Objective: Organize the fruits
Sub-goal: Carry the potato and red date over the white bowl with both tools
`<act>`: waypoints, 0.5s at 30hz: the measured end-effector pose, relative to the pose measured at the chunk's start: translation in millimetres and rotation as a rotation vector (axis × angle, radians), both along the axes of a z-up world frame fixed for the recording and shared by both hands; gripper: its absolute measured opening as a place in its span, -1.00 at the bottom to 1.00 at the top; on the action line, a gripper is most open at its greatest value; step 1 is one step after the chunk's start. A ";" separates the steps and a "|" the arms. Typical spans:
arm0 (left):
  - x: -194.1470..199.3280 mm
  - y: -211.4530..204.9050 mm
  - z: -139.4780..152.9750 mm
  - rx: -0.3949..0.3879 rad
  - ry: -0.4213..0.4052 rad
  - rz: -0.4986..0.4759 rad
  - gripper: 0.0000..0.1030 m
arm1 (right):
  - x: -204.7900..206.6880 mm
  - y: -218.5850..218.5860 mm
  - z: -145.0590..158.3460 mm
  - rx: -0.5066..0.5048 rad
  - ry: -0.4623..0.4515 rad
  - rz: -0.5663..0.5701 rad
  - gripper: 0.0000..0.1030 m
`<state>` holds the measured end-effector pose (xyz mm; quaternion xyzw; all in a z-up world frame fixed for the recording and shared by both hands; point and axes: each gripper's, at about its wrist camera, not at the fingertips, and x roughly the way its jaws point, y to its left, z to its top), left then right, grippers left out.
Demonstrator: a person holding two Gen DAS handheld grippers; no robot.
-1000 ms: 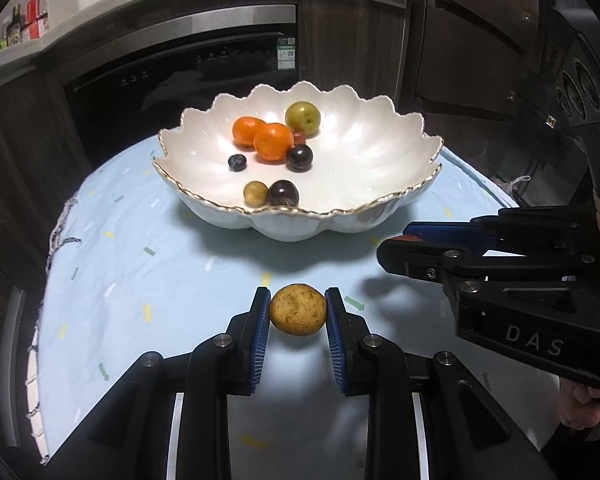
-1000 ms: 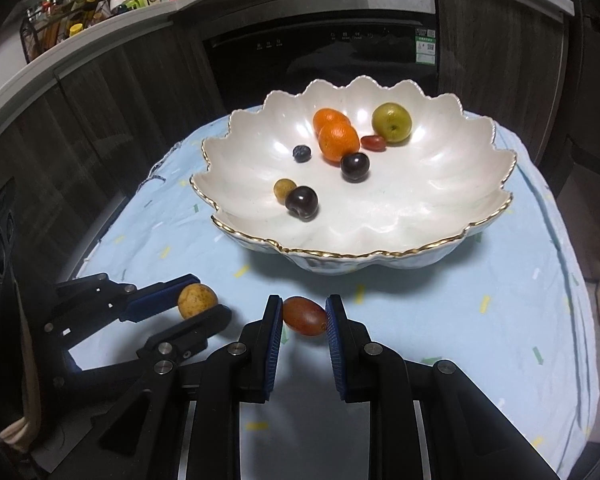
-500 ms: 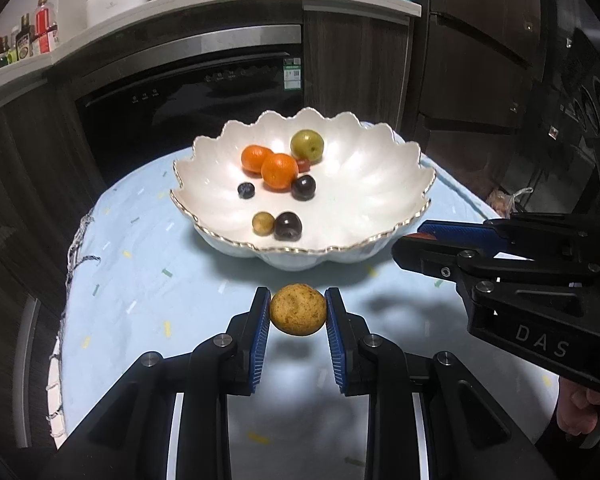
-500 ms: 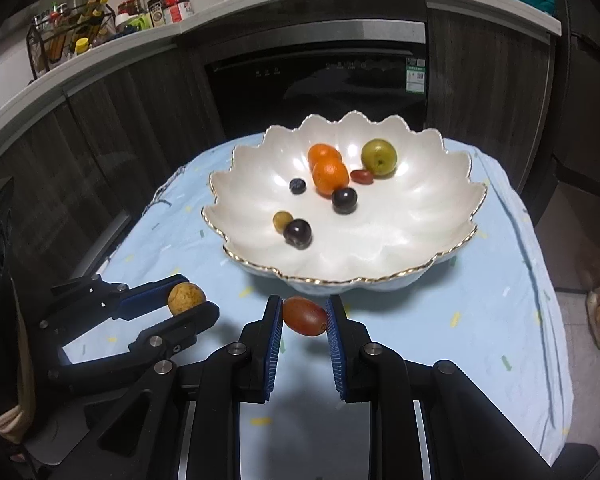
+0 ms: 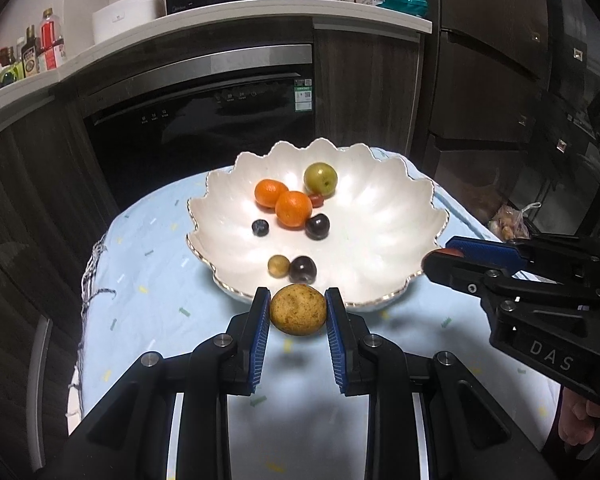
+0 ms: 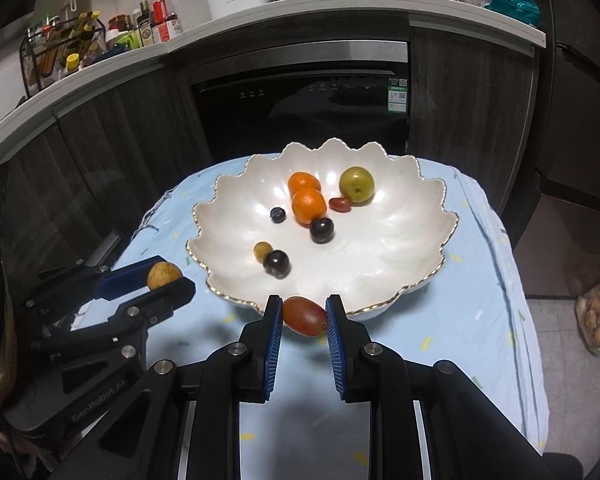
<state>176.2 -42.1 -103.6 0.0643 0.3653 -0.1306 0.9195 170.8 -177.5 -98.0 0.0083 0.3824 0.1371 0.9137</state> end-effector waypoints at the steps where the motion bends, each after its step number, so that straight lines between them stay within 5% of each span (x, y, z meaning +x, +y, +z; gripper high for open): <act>1: 2.0 -0.5 1.1 0.001 -0.001 0.001 -0.46 | 2.7 -1.6 2.3 -0.003 -0.004 -0.008 -0.54; 15: 40.3 -1.2 15.7 0.003 -0.020 0.021 -0.46 | 35.7 -9.8 15.8 -0.016 -0.026 -0.047 -0.54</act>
